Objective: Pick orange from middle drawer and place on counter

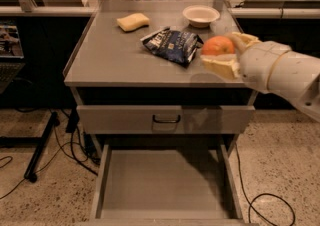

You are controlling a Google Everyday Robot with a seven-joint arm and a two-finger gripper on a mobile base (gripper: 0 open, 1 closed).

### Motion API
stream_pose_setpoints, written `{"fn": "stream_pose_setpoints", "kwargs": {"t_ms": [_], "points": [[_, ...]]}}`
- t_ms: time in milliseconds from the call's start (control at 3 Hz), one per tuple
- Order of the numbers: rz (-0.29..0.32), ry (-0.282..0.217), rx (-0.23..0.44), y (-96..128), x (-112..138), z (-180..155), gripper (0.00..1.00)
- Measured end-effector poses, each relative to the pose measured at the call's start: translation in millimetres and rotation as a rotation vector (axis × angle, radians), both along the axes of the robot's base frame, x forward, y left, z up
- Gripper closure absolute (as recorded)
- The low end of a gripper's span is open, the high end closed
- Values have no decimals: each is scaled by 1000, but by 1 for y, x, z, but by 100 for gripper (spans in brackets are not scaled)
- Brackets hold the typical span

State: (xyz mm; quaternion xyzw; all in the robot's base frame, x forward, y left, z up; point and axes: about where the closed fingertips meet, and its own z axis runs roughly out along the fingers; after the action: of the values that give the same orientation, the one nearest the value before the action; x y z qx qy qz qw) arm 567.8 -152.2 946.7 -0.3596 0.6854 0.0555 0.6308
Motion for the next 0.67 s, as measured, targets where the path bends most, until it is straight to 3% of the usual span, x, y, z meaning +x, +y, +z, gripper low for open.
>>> {"fn": "stream_pose_setpoints", "kwargs": {"t_ms": [333, 667], "points": [[-67, 20, 49, -22, 25, 0, 100], [-81, 56, 67, -31, 47, -5, 100]]}}
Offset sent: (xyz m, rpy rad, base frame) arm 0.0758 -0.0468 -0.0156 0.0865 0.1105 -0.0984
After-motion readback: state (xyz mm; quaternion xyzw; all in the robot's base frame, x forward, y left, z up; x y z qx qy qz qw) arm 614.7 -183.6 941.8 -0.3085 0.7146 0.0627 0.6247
